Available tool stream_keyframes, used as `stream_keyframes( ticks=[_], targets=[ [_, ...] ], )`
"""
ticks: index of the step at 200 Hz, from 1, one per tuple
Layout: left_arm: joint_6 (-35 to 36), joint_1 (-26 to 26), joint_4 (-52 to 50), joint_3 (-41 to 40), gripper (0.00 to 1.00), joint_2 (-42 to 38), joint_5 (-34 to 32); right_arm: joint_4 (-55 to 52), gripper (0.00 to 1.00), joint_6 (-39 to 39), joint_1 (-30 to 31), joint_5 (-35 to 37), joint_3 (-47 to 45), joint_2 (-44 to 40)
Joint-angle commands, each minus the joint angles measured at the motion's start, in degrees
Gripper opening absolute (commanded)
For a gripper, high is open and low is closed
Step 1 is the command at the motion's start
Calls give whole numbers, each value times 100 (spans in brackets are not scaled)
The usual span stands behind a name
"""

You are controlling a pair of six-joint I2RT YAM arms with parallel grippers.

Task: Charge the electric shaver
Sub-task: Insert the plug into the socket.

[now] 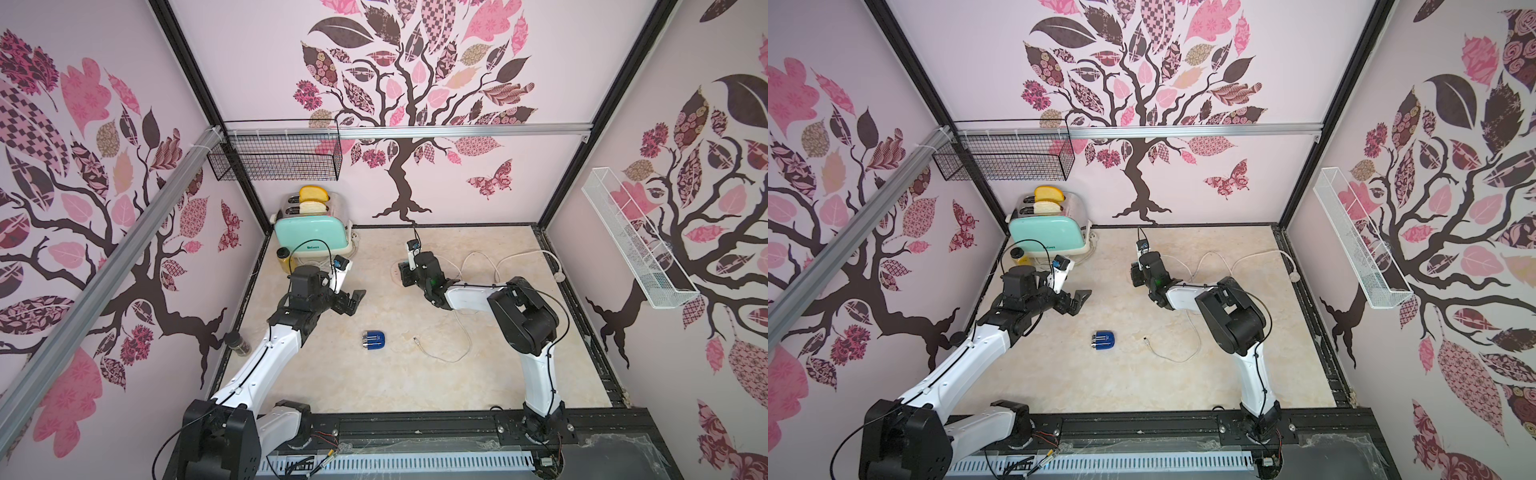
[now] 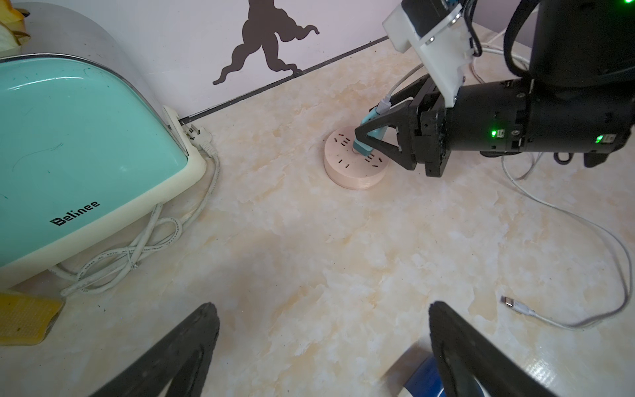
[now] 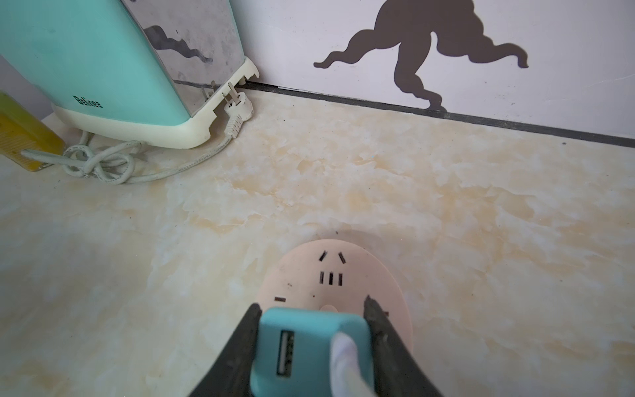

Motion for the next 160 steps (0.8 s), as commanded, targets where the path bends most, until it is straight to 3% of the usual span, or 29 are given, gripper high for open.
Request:
stream_keyframes(
  ticks=[1, 78, 160],
  targets=[
    [-17, 38, 102, 42, 98, 55, 15, -215, 0, -85, 28, 208, 229, 3],
    [-36, 52, 85, 52, 98, 104, 40, -110, 0, -66, 24, 316, -144, -161],
    [-31, 52, 101, 68, 98, 184, 85, 352, 0, -162, 25, -53, -554, -304]
  ],
)
